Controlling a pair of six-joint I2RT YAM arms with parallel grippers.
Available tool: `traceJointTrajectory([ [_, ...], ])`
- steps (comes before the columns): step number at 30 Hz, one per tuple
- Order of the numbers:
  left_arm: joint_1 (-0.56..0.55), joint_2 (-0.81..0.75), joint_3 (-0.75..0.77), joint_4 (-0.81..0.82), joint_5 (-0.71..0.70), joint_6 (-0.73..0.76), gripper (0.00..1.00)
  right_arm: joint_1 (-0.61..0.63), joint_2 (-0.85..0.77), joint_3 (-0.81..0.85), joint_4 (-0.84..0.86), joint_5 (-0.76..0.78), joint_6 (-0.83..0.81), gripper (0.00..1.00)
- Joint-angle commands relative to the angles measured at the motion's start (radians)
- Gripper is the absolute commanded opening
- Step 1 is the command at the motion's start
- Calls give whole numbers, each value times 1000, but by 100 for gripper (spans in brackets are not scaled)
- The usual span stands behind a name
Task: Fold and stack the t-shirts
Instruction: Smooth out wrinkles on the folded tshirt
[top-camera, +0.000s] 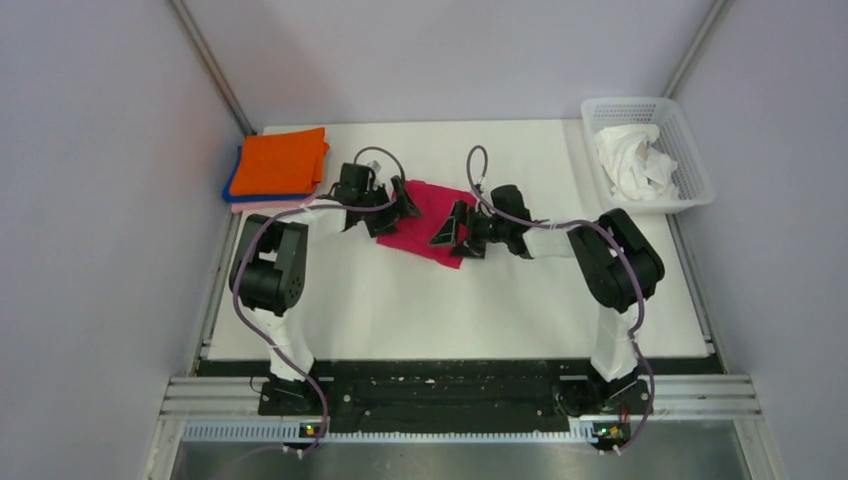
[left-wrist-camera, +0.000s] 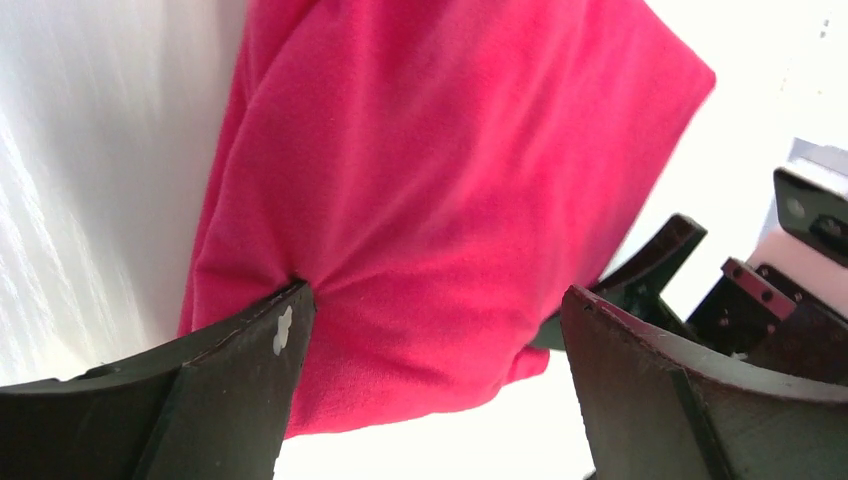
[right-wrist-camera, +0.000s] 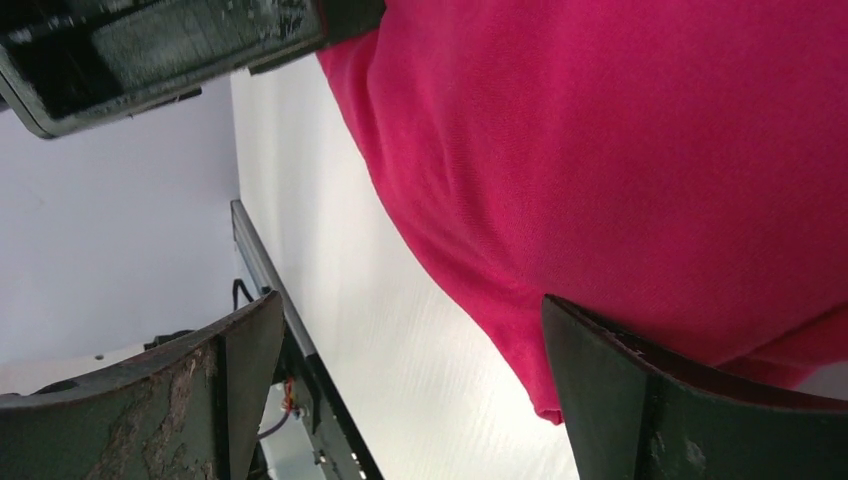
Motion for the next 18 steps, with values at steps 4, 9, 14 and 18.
traceJointTrajectory([
  [4, -72, -152, -307, -42, 28, -111, 99, -30, -112, -72, -244, 111, -191, 99],
  [9, -108, -295, -352, -89, 16, -114, 99, -31, -215, -76, -364, 81, -291, 99],
  [14, -108, -317, -198, -170, 2, -51, 99, -31, -284, 7, -400, 89, -312, 99],
  [18, -87, -269, -65, -198, -18, -1, 99, -41, -263, 114, -356, 57, -282, 99],
])
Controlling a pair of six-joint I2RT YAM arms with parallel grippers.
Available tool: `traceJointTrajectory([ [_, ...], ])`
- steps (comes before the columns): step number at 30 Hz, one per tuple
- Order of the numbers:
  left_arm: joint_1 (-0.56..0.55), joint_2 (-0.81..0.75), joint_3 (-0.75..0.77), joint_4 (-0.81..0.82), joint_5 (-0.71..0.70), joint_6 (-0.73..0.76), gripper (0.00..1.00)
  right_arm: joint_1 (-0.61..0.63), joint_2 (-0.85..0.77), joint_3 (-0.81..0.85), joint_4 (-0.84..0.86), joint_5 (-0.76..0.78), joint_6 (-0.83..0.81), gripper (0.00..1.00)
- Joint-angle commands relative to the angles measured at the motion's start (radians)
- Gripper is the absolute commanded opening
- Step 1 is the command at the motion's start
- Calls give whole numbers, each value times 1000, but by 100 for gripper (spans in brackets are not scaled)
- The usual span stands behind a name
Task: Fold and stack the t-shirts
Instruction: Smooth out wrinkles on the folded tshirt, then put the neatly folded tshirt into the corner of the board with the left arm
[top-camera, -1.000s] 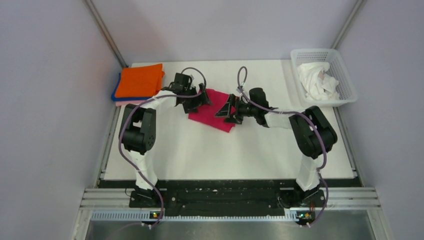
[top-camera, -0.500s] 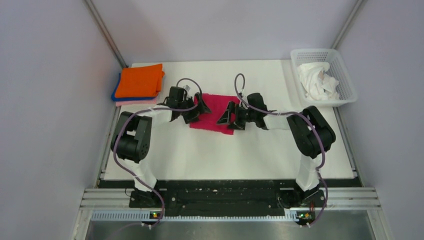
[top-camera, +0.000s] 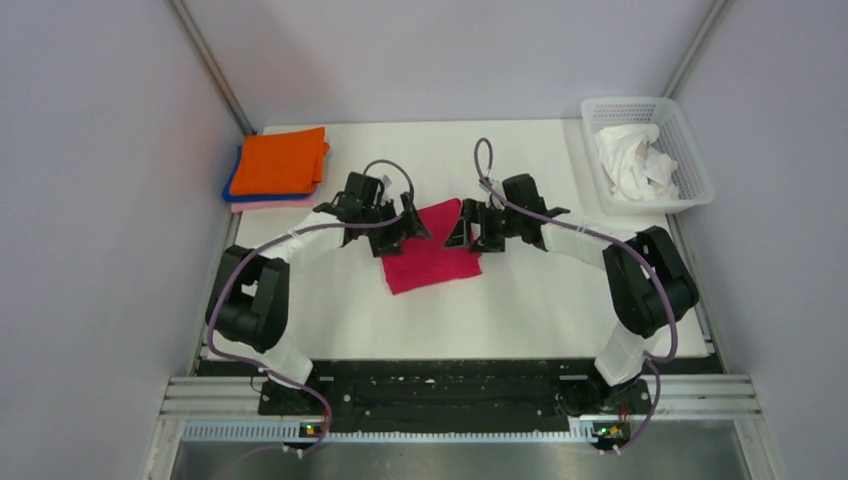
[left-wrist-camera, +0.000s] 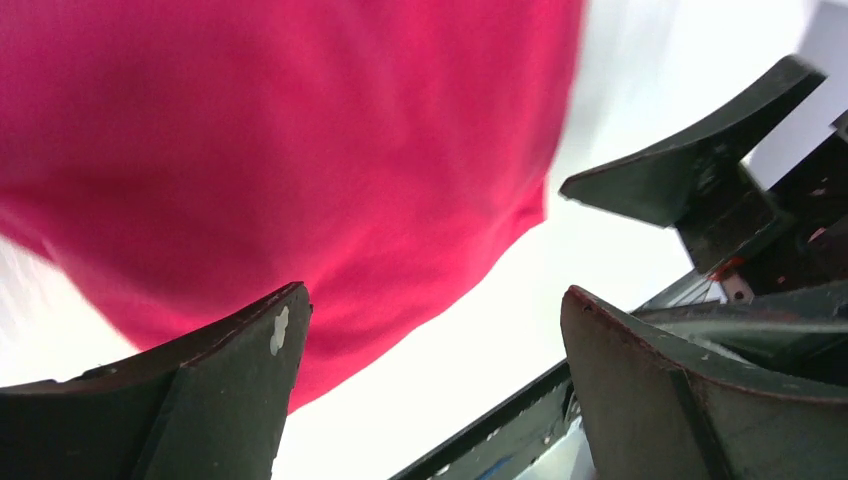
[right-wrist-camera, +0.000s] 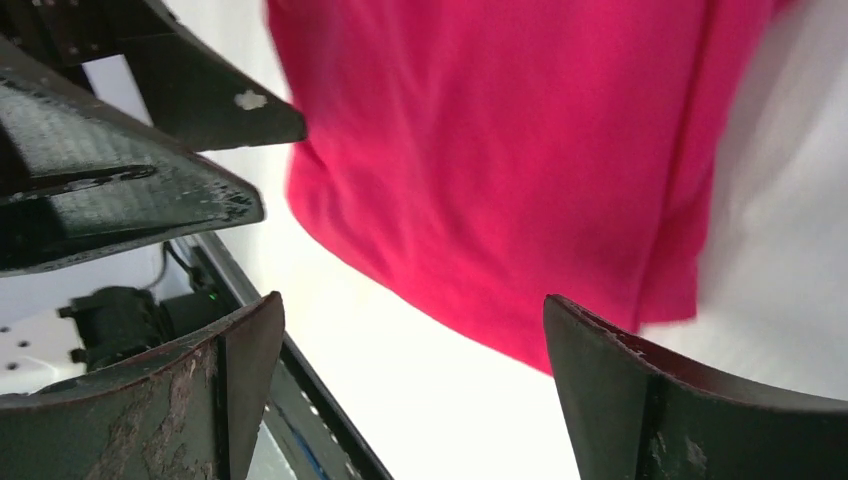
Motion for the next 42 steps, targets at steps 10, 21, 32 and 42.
traceJointTrajectory([
  [10, 119, 235, 269, -10, 11, 92, 97, -50, 265, 349, 251, -97, 146, 99],
  [21, 165, 380, 326, -33, 38, 102, 97, -81, 483, 447, 153, 71, 125, 99],
  [32, 160, 125, 364, -120, 35, 139, 99, -79, 153, 410, 98, 112, -55, 99],
  [42, 155, 10, 192, -215, -148, 83, 99, -62, -362, 2, 142, 454, -57, 99],
])
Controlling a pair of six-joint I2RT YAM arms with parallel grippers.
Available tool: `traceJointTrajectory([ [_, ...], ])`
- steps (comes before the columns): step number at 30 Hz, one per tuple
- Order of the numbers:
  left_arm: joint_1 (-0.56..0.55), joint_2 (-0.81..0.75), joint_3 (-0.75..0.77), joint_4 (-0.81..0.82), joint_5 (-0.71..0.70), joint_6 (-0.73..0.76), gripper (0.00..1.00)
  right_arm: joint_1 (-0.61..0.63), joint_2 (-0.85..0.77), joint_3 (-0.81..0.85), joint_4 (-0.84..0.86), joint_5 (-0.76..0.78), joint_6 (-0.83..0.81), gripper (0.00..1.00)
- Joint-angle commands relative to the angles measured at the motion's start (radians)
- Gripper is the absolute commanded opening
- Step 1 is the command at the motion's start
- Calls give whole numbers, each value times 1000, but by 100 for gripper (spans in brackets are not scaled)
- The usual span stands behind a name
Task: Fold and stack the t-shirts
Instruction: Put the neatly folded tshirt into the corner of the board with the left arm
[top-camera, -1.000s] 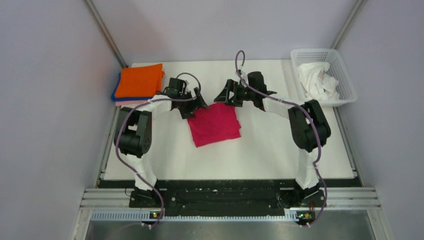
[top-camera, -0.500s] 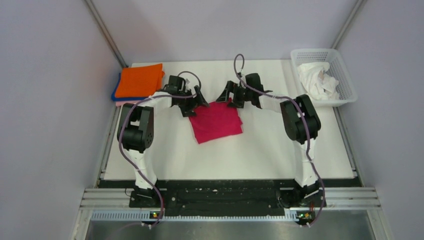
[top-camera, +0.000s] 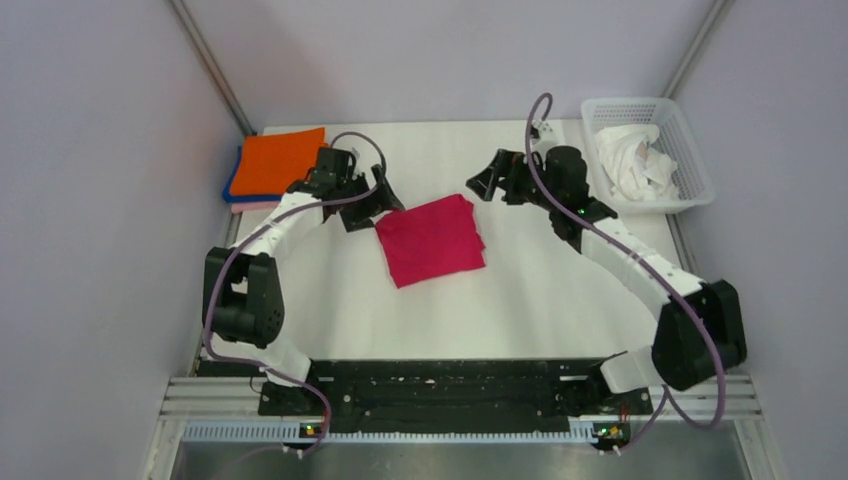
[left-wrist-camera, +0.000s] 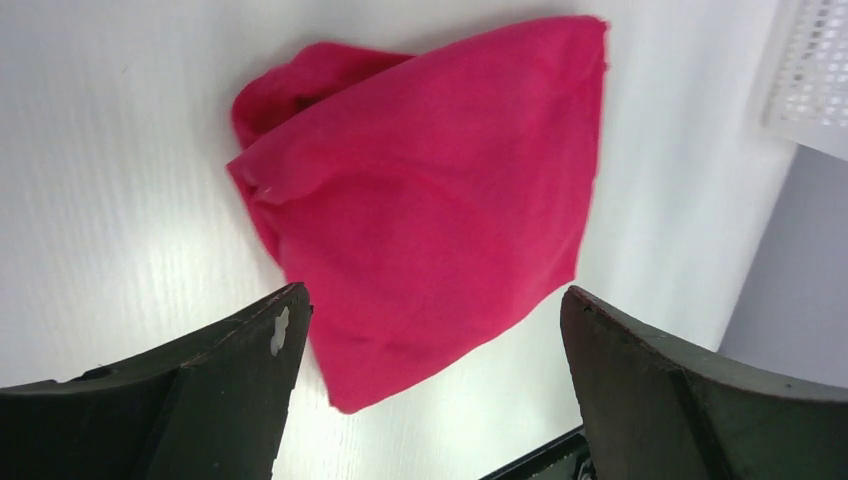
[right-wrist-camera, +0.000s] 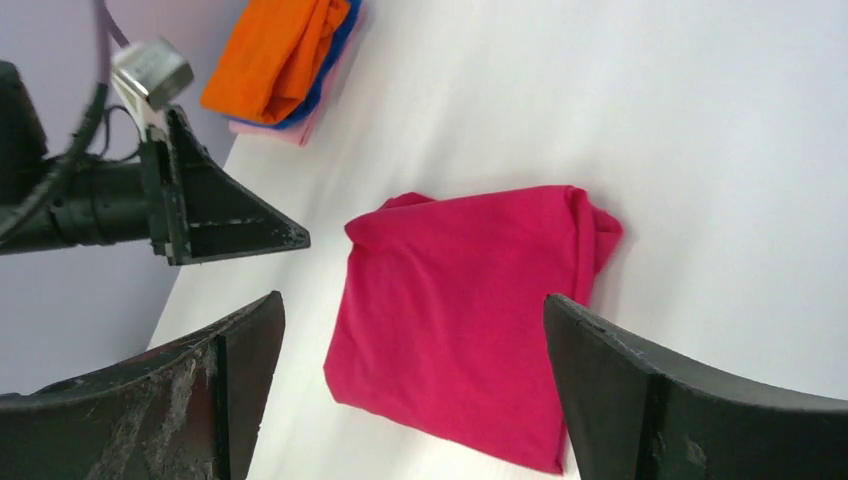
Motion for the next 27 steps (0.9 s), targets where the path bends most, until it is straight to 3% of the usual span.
traceJointTrajectory([
  [1, -10, -13, -87, -51, -78, -43, 99, 7, -186, -158, 46, 227, -18, 99],
  [7, -66, 40, -129, -22, -157, -126, 97, 8, -325, -224, 13, 387, -7, 99],
  [10, -92, 73, -141, 16, -154, -167, 92, 8, -351, -237, -13, 424, -3, 99],
  [16, -138, 143, -115, -8, -277, -239, 82, 7, -379, -252, -78, 462, -2, 99],
  [24, -163, 273, -12, -67, -392, -212, 59, 7, -424, -275, -103, 520, -19, 99],
  [27, -165, 337, 68, -127, -427, -184, 44, 7, -448, -288, -104, 547, -30, 99],
])
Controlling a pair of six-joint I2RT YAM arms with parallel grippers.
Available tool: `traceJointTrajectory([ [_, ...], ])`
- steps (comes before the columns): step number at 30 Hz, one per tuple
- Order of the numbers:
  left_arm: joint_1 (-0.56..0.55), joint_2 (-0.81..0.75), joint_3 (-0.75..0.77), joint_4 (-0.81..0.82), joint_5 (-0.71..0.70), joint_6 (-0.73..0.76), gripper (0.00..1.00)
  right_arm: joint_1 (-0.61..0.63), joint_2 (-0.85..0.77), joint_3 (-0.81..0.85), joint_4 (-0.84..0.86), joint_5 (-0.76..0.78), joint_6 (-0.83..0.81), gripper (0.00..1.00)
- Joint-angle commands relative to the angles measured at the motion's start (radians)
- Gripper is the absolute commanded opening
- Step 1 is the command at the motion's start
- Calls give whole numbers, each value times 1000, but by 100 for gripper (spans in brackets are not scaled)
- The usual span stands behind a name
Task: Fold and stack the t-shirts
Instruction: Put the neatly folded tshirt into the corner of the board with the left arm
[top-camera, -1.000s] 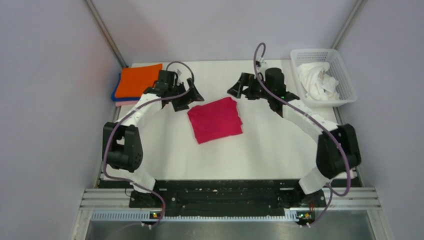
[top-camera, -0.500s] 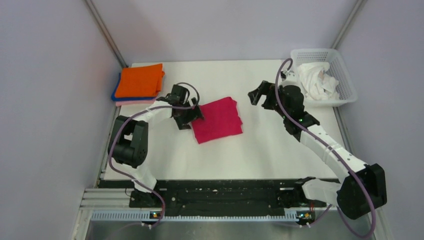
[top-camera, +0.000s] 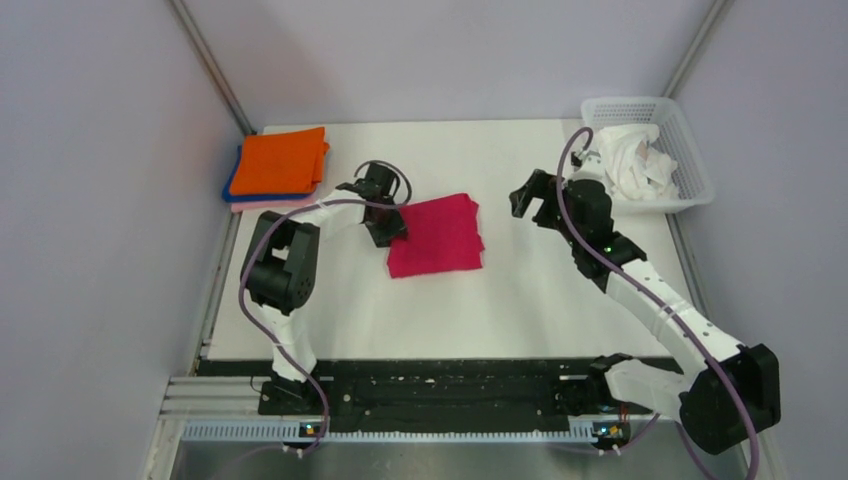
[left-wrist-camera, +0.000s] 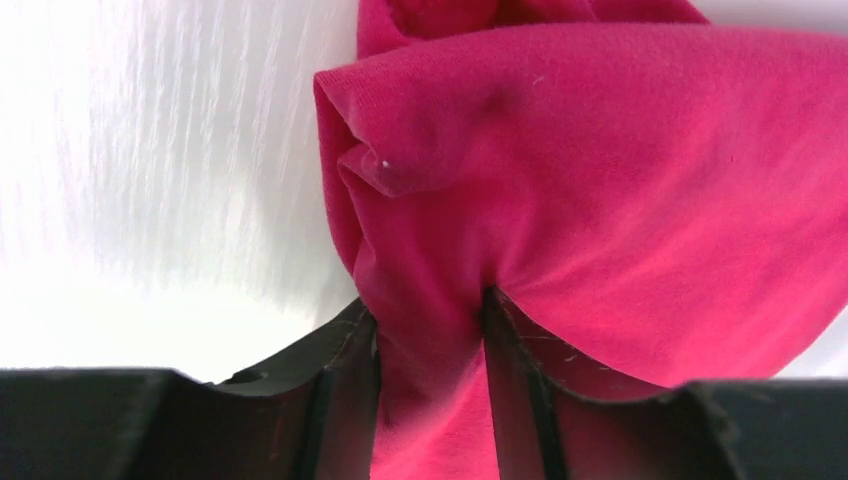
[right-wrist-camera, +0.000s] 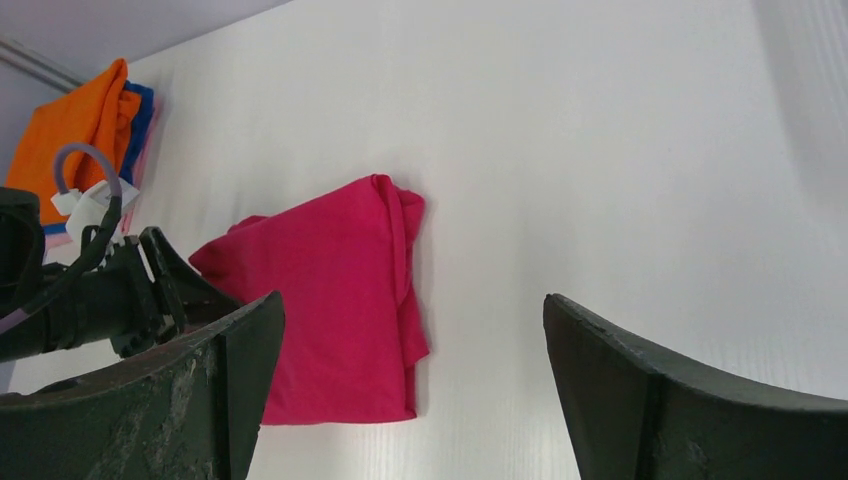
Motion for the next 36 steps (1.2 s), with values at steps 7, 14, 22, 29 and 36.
traceJointTrajectory([
  [7, -10, 204, 325, -273, -314, 149, 0, 5, -78, -25, 7, 116, -59, 99],
  [14, -1, 289, 624, -325, -713, 491, 0, 6, -68, -32, 4, 151, -83, 99],
  [22, 27, 279, 669, -119, -954, 872, 0, 6, -68, -30, -19, 238, -123, 99],
  [29, 67, 183, 618, 98, -988, 1112, 0, 5, -63, -32, -31, 307, -140, 99],
  [36, 81, 121, 621, 215, -1016, 1269, 0, 6, -68, -32, -40, 338, -150, 99],
])
